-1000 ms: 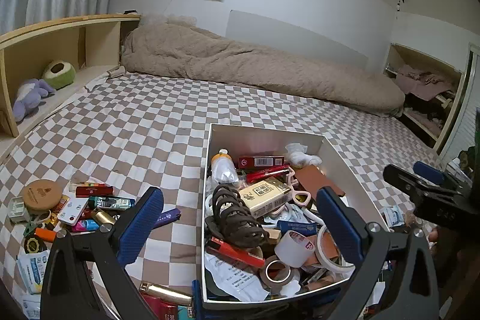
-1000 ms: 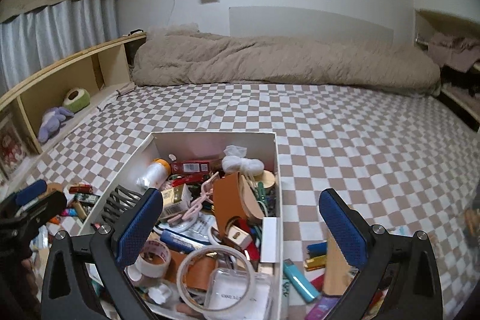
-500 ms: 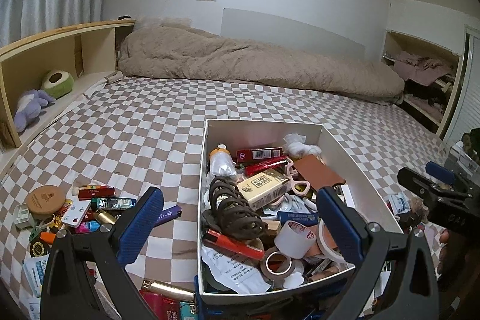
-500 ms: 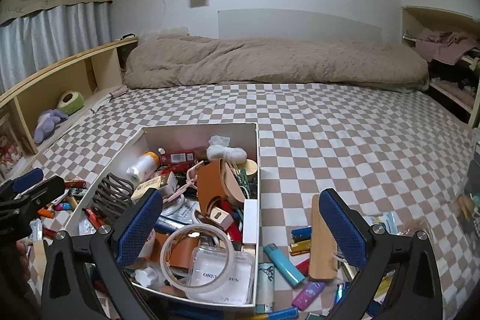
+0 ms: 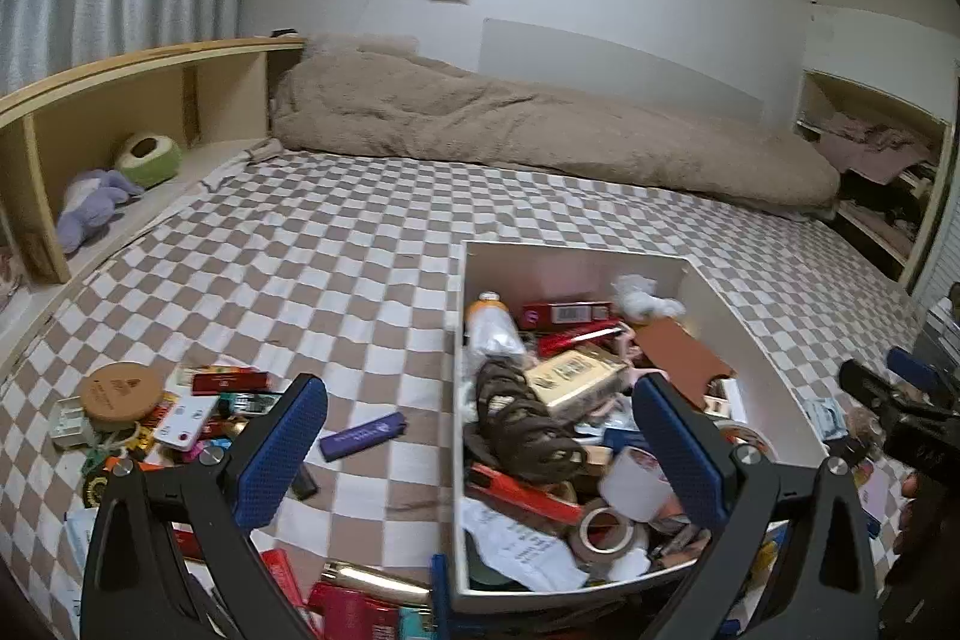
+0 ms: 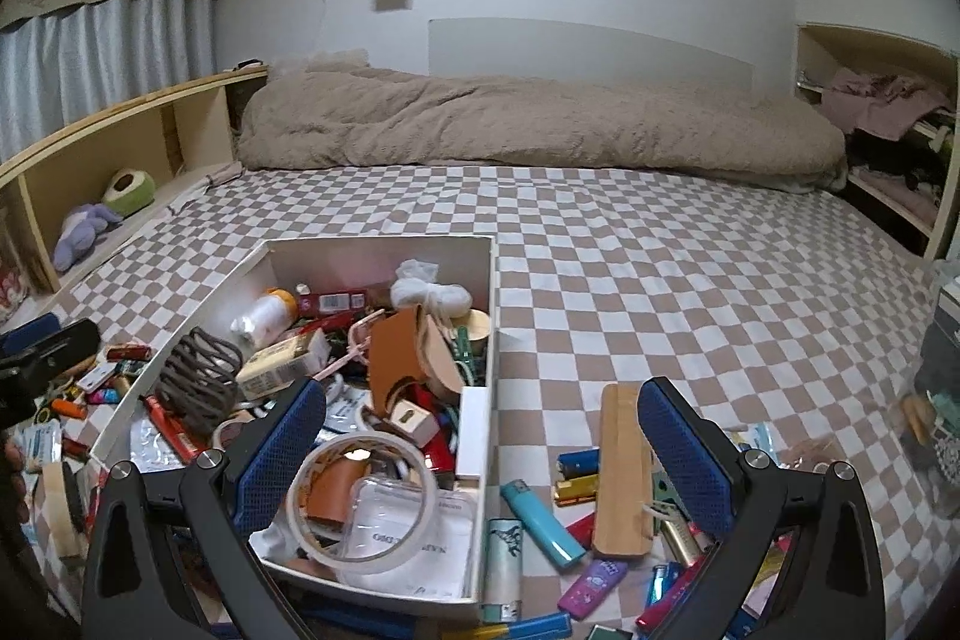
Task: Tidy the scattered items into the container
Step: 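Move both tools toward the remaining lighters and tape roll beside the box, then grasp the bagged brown tape roll with the right tool while the left tool grasps the gold lighter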
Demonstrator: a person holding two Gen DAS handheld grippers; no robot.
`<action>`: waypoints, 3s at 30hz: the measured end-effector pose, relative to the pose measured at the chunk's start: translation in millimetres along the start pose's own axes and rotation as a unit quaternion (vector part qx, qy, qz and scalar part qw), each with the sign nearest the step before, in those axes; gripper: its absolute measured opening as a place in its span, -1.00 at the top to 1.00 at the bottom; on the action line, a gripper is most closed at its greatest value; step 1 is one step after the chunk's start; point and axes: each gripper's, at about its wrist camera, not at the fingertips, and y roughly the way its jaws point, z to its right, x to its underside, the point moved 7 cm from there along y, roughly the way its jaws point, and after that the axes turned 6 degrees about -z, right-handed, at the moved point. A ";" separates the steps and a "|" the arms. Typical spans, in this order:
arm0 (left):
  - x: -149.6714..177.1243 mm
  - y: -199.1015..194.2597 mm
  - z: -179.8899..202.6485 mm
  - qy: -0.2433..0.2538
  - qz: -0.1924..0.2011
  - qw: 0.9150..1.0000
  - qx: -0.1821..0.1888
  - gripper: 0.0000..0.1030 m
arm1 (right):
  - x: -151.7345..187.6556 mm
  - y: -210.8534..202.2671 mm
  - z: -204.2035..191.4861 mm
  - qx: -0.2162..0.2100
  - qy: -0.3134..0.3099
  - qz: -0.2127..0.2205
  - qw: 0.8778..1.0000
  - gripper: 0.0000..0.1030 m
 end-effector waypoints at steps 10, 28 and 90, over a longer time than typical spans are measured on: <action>-0.8 -1.5 -36.5 -0.011 0.002 0.998 -0.062 -0.99 | -0.8 0.6 40.4 0.031 0.037 0.002 0.999 -1.00; 15.9 10.7 -149.3 -0.147 -0.037 0.982 -0.116 -0.99 | 17.9 22.5 115.8 0.084 0.137 -0.023 0.987 -1.00; 53.1 123.2 -147.3 -0.219 -0.190 0.954 0.078 -1.00 | 108.2 87.9 258.9 0.182 0.319 -0.170 0.915 -0.31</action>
